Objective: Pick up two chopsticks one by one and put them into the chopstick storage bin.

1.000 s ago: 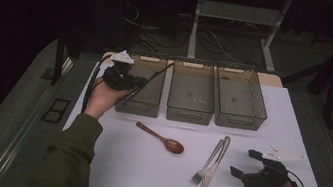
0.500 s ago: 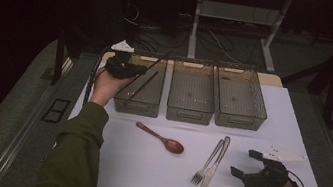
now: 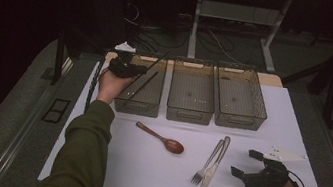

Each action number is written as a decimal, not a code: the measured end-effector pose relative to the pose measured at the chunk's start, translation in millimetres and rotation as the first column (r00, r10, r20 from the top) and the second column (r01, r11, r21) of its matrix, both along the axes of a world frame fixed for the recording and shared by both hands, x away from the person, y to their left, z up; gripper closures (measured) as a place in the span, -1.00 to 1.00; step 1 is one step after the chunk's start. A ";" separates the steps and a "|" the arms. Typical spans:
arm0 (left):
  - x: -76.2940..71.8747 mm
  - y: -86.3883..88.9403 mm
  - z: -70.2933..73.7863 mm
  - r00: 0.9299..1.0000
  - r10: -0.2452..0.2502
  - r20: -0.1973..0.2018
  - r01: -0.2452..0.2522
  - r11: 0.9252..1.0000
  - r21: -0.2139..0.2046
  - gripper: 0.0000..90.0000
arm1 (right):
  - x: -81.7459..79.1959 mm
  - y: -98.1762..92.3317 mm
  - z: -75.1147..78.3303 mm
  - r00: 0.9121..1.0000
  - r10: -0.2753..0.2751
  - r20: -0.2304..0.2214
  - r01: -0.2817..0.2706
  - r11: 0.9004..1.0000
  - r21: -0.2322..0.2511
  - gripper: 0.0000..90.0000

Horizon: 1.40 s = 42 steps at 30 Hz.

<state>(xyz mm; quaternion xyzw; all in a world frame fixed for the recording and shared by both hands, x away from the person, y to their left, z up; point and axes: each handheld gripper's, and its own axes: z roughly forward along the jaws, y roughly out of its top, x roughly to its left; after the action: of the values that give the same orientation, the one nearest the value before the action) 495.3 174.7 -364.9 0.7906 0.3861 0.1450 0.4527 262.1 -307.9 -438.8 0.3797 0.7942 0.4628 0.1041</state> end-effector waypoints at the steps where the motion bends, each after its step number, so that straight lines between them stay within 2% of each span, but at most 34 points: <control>1: 0.6 -0.2 -0.9 1.000 -0.002 -0.003 0.002 1.000 0.002 0.88 | 0.0 0.0 0.0 1.000 0.000 0.000 0.000 1.000 0.000 -0.98; 6: 2.4 -0.1 -5.4 1.000 0.006 -0.026 -0.005 0.999 0.045 0.88 | 0.1 -0.1 -0.1 1.000 0.000 -0.001 0.000 1.000 0.000 -0.98; 10: 3.0 1.7 -8.4 0.999 0.023 -0.035 -0.021 0.999 0.036 0.88 | -0.1 -0.3 0.1 1.000 -0.001 -0.001 0.001 1.000 0.000 -0.98; 16: 3.4 0.6 -11.5 0.998 0.026 -0.055 -0.023 0.998 0.064 0.87 | 0.1 -0.2 -0.1 1.000 -0.001 0.000 0.001 1.000 -0.001 -0.98; 25: 3.0 0.8 -10.3 0.998 0.048 -0.044 -0.045 0.997 0.055 0.79 | -0.2 -0.3 0.1 1.000 0.000 -0.001 0.000 1.000 0.000 -0.98; 32: -2.2 -1.3 -3.4 0.999 0.024 -0.034 -0.022 0.998 0.055 0.61 | 0.0 -0.2 0.0 1.000 0.001 -0.001 -0.001 1.000 -0.002 -0.98; 35: -5.9 -1.9 1.2 0.999 -0.002 -0.040 0.005 0.997 0.079 0.53 | 0.2 -0.1 0.0 1.000 0.000 0.000 0.000 1.000 0.000 -0.98; 38: -11.3 -2.5 4.1 0.999 -0.007 -0.041 0.009 0.998 0.058 0.44 | 0.8 0.0 -0.2 1.000 0.000 -0.001 0.000 1.000 -0.001 -0.98; 42: -19.6 -1.5 6.7 0.999 -0.027 -0.034 0.029 0.998 0.062 0.35 | 0.6 -0.2 -0.2 1.000 -0.002 -0.003 0.002 1.000 0.001 -0.98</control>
<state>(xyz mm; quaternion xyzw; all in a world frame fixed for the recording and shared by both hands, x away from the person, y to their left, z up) 475.6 173.1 -358.2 0.8119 0.3778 0.1376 0.4232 262.7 -308.1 -439.0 0.3814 0.7938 0.4624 0.1031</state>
